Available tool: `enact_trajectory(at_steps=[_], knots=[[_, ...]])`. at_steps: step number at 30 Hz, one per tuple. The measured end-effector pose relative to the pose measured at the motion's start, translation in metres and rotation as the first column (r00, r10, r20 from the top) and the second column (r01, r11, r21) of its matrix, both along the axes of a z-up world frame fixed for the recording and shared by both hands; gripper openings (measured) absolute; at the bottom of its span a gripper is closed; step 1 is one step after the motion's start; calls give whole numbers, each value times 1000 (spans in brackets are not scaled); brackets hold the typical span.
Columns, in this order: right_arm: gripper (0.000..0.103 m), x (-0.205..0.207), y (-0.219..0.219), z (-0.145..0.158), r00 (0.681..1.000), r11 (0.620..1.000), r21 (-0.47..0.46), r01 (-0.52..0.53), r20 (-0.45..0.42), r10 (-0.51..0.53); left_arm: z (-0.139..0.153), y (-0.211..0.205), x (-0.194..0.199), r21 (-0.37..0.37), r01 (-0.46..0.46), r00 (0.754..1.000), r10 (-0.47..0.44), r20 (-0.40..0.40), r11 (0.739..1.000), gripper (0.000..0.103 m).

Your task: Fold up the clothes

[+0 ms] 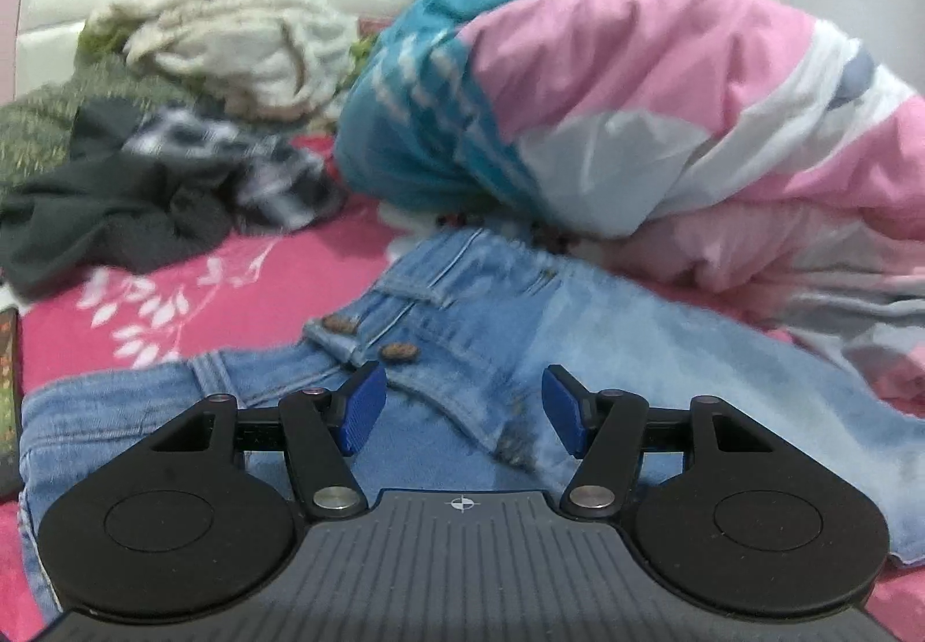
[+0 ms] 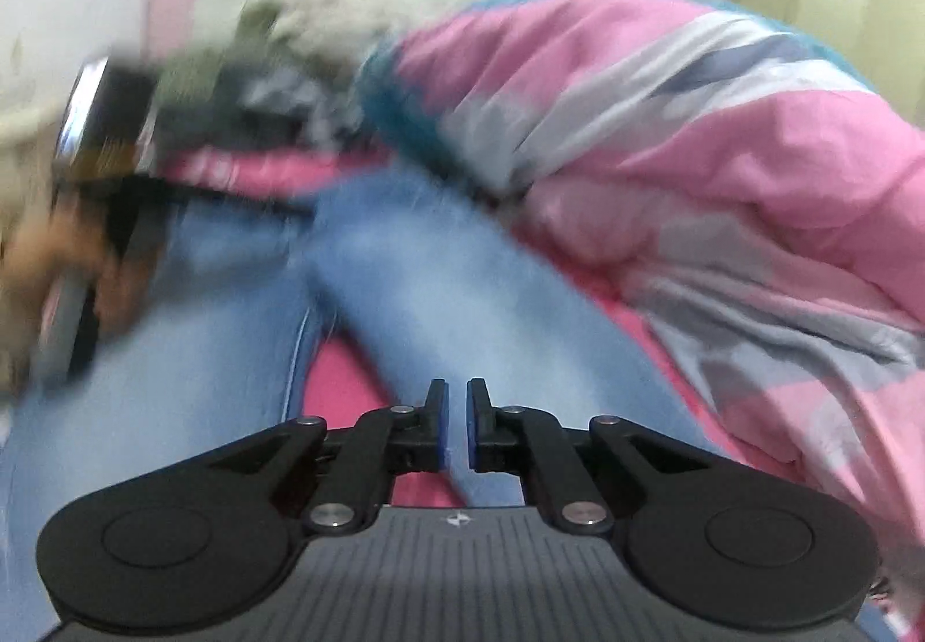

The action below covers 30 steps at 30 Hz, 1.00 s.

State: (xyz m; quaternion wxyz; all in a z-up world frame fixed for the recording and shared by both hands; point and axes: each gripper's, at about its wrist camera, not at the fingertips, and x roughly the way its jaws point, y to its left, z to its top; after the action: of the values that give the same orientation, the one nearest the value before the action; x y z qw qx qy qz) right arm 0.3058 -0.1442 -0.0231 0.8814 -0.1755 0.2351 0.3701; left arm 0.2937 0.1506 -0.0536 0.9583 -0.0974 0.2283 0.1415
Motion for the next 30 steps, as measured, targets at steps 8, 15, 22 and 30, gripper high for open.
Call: enact_trajectory(at_steps=[8, 15, 22, 30], knots=[[18, 45, -8, -76, 970, 985, -11, 172, -174, -172, -5, -62, 14, 73, 183, 983, -180, -40, 980, 60], [19, 79, -29, -40, 941, 953, 84, 291, -208, -269, -29, -100, 30, 187, 278, 954, -248, -168, 942, 61], [10, 182, -70, -71, 780, 827, 69, 558, -382, -495, -35, -98, 30, 177, 274, 953, -241, -185, 945, 62], [26, 196, -101, -34, 758, 797, 35, 603, -336, -559, -35, -94, 30, 150, 277, 952, -249, -179, 949, 62]])
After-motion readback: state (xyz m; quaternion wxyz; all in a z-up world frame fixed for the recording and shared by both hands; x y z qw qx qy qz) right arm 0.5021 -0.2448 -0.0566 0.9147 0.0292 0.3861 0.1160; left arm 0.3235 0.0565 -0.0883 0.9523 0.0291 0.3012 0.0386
